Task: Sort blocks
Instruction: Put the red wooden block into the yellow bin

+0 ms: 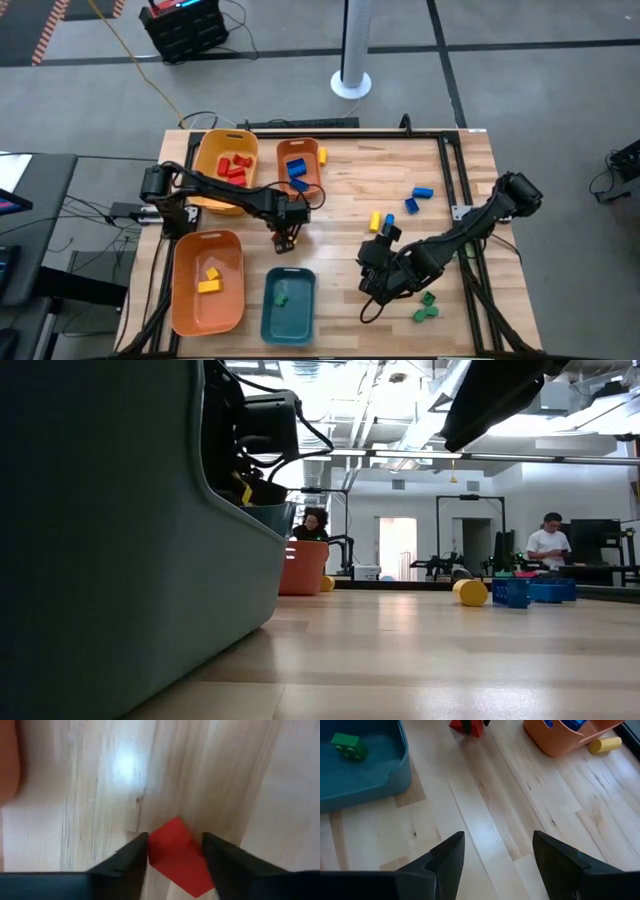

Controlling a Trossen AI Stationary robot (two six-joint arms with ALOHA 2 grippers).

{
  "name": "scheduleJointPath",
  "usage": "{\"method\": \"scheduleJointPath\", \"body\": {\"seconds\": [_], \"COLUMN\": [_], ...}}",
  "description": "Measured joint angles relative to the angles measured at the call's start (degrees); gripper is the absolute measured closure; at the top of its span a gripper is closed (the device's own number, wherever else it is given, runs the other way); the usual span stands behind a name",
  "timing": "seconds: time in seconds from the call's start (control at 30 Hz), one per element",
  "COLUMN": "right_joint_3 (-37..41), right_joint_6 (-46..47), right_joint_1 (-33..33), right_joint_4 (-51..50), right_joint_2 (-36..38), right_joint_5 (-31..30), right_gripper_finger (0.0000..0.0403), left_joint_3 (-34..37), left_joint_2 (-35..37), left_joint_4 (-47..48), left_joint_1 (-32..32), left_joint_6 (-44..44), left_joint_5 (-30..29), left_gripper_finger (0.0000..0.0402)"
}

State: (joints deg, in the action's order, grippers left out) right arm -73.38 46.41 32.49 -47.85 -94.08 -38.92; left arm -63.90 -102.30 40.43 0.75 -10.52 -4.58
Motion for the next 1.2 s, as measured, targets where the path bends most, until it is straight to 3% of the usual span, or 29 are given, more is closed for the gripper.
{"method": "scheduleJointPath", "body": {"seconds": [0.23,0.37,0.6,0.8,0.97,1.2], "right_joint_3": [0.0,0.0,0.0,0.0,0.0,0.0], "right_joint_6": [-0.37,-0.13,0.04,-0.3,-1.31,-1.83], "right_joint_1": [0.0,0.0,-0.32,-0.79,-1.16,-1.14], "right_joint_4": [0.06,0.08,0.14,0.43,1.32,1.8], "right_joint_2": [0.0,0.02,0.02,0.02,0.02,0.02], "right_joint_5": [0.02,0.04,0.09,0.15,0.13,0.13], "right_gripper_finger": [0.0159,0.0159,0.0159,0.0159,0.0159,0.0159], "left_joint_3": [0.0,0.02,0.0,0.02,3.72,9.2], "left_joint_2": [0.15,1.17,6.99,9.49,9.43,9.42], "left_joint_4": [0.74,1.17,2.61,9.13,5.69,-0.07], "left_joint_1": [0.19,0.72,0.85,0.67,0.74,2.55], "left_joint_6": [3.85,4.78,5.07,1.77,-1.86,-5.04], "left_joint_5": [0.55,0.97,0.96,0.16,0.29,1.33], "left_gripper_finger": [0.0374,0.0391,0.0336,0.0224,0.014,0.0109]}}
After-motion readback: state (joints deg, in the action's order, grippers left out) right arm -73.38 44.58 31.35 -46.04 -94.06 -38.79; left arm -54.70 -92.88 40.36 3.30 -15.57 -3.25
